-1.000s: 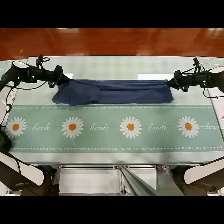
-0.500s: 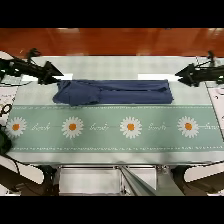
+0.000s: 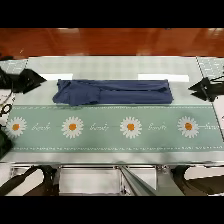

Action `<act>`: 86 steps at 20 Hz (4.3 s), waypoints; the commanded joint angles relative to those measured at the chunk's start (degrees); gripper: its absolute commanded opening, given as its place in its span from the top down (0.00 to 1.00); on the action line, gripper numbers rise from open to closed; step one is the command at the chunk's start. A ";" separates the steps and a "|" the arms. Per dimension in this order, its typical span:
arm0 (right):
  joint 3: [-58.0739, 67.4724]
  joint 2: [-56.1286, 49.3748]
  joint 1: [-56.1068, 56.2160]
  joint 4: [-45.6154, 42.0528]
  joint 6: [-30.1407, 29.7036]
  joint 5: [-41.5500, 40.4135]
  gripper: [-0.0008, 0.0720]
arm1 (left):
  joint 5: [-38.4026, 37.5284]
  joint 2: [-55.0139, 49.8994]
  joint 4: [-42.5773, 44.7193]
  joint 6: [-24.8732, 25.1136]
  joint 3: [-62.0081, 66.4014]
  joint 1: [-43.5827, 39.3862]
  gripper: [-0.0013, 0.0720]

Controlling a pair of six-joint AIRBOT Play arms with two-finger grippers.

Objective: Fold the shirts.

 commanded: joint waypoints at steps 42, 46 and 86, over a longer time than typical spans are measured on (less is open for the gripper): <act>-6.60 48.83 13.05 -3.74 7.39 12.52 0.96 | 16.20 -42.45 -6.86 -6.16 34.10 -58.36 0.95; -9.03 52.41 13.07 -1.64 7.37 12.79 0.96 | 6.95 -53.75 -6.86 -9.79 47.95 -64.26 0.95; 19.74 -12.59 59.30 22.32 5.31 -22.82 0.42 | 8.37 19.12 13.25 -12.76 -12.28 -17.40 0.95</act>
